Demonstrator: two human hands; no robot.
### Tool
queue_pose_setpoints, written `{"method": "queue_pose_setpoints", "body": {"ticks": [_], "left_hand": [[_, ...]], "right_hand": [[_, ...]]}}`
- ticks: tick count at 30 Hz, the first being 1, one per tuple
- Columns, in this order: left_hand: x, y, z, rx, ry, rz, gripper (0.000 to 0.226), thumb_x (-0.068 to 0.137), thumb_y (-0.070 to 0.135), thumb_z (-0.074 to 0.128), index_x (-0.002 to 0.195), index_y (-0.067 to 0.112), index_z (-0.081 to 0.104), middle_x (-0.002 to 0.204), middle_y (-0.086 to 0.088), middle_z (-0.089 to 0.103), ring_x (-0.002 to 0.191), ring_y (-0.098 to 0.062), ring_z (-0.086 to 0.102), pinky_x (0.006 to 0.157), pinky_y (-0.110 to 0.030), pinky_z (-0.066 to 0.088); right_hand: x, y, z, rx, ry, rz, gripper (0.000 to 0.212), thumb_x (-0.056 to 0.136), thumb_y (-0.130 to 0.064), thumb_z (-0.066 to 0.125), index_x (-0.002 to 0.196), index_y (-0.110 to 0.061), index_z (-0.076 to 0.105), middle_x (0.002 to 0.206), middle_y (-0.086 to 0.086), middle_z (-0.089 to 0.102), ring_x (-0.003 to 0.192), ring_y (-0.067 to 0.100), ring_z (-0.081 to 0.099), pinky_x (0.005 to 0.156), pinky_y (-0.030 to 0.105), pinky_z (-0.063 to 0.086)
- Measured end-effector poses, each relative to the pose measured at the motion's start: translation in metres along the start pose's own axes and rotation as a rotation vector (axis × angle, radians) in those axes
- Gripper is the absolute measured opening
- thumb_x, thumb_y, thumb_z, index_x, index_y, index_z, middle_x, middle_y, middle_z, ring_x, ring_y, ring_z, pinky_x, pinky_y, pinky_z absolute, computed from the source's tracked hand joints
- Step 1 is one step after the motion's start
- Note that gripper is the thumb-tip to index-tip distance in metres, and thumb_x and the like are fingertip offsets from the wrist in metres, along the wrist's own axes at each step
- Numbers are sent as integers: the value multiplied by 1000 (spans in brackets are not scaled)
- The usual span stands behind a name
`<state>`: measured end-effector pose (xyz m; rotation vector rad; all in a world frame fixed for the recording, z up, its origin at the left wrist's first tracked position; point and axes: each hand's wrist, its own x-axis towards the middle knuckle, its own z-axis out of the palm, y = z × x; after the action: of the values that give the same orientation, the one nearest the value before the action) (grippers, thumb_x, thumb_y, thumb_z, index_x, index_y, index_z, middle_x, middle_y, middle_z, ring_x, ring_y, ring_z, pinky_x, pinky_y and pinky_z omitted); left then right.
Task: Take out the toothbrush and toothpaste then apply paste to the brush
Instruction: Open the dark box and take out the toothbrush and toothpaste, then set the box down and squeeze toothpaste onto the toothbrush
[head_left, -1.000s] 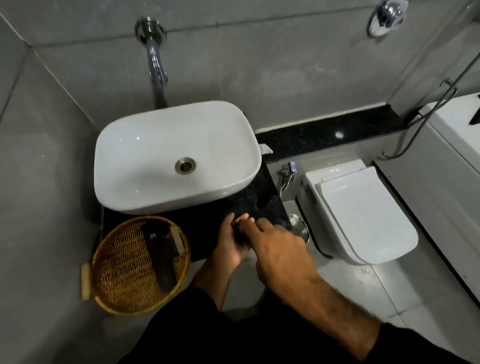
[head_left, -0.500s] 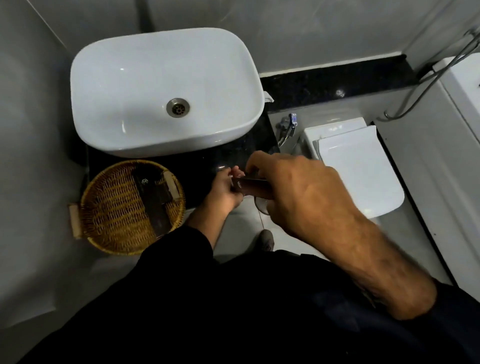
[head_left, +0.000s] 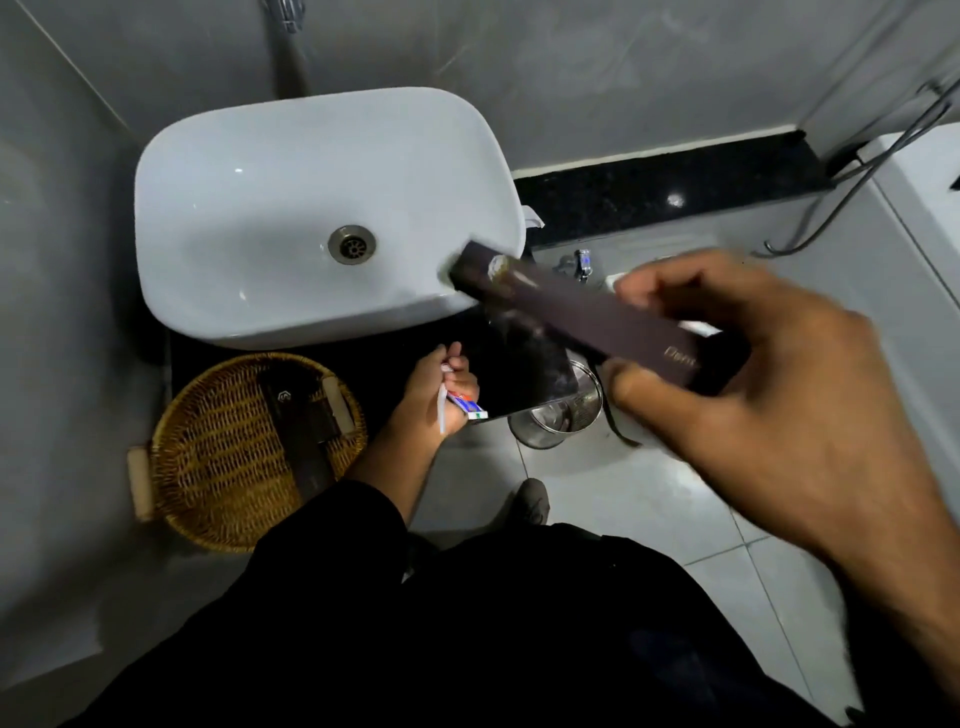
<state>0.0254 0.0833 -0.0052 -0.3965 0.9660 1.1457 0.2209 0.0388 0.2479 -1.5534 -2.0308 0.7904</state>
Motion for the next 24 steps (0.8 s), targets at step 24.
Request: {"method": "queue_pose_setpoints", "body": {"ticks": [24], "left_hand": [[-10, -31, 108, 341, -150, -36, 34, 100, 34, 41, 70, 21, 48, 35, 7, 34, 24, -1, 28, 26, -7, 19]], "right_hand": [[74, 221, 73, 144, 165, 380, 51, 79, -19, 84, 124, -10, 60, 104, 2, 76, 93, 14, 73, 78, 8, 52]]}}
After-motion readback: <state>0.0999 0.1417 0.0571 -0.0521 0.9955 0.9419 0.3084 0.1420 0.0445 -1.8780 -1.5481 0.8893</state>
